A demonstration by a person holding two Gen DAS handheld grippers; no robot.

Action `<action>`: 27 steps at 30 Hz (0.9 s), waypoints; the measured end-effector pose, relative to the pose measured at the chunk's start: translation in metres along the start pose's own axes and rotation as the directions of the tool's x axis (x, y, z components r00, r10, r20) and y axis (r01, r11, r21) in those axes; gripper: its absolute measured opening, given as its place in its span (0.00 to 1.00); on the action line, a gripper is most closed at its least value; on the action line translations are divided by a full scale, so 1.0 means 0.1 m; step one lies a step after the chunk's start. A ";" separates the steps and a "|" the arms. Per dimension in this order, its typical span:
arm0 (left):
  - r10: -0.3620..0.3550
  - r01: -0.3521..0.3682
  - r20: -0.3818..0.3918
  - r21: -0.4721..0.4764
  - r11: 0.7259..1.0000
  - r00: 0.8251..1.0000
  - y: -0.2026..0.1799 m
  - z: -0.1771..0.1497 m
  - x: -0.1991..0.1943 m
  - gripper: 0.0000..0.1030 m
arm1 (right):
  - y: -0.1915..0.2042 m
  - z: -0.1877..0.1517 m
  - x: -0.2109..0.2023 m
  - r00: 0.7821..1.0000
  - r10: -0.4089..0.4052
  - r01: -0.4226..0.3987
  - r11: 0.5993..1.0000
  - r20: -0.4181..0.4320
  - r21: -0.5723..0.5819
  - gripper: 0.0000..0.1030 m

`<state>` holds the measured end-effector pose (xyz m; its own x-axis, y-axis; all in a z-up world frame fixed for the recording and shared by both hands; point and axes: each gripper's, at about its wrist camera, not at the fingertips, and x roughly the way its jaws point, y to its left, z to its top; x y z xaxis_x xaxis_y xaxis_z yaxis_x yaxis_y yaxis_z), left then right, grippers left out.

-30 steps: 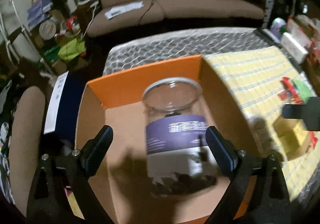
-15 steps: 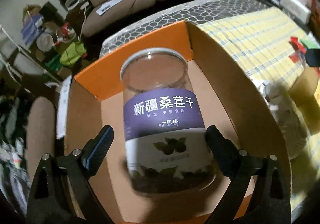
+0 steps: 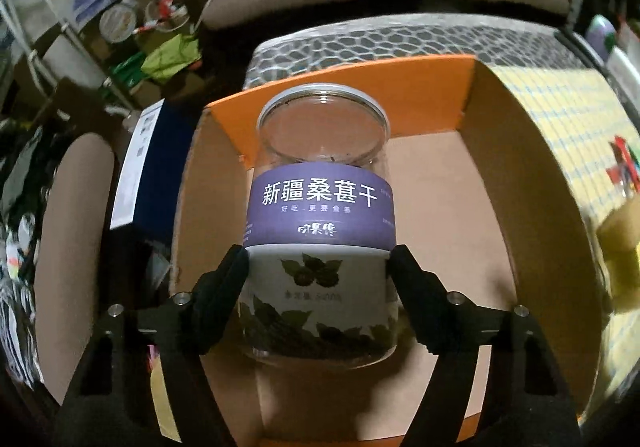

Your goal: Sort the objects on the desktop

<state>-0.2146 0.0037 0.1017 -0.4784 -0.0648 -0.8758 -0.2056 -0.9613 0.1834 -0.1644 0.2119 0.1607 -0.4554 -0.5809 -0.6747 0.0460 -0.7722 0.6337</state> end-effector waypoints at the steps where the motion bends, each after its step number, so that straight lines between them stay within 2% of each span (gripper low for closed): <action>1: 0.005 -0.005 0.003 -0.023 1.000 1.000 0.07 0.01 0.00 0.65 | 0.01 -0.01 0.01 1.000 0.000 0.000 1.000 -0.004 -0.002 0.99; 4: -0.001 0.002 0.008 -0.095 0.996 1.000 0.25 0.00 -0.03 0.63 | 0.01 -0.02 0.04 1.000 -0.003 0.003 1.000 -0.012 -0.010 0.99; 9: -0.060 0.064 0.028 -0.203 0.977 0.998 0.52 -0.03 -0.11 0.63 | 0.04 -0.03 0.05 1.000 -0.003 0.002 1.000 -0.015 -0.015 0.99; 12: -0.117 0.126 0.052 -0.229 0.965 0.992 0.65 -0.07 -0.23 0.62 | 0.05 -0.04 0.05 1.000 -0.001 0.001 1.000 -0.015 -0.013 0.99; 15: -0.164 0.169 0.040 -0.209 0.963 0.986 0.68 -0.18 -0.33 0.62 | 0.06 -0.04 0.04 1.000 -0.001 0.001 1.000 -0.016 -0.018 0.99; 20: -0.269 0.265 0.000 -0.179 0.948 0.963 0.58 -0.37 -0.43 0.62 | 0.07 -0.04 0.04 1.000 -0.003 0.003 1.000 -0.020 -0.010 0.99; 23: -0.299 0.293 -0.023 -0.151 0.944 0.954 0.43 -0.44 -0.44 0.62 | 0.03 -0.04 0.03 1.000 -0.003 0.003 1.000 -0.026 -0.001 0.99; 27: -0.297 0.289 -0.061 -0.108 0.951 0.953 0.26 -0.45 -0.39 0.62 | 0.02 -0.06 0.00 1.000 -0.005 0.004 1.000 -0.030 -0.013 0.99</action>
<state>-0.1628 -0.0309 0.1201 -0.3429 0.2073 -0.9162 -0.2414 -0.9620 -0.1274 -0.1587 0.2089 0.1596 -0.4289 -0.5846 -0.6887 0.0557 -0.7780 0.6257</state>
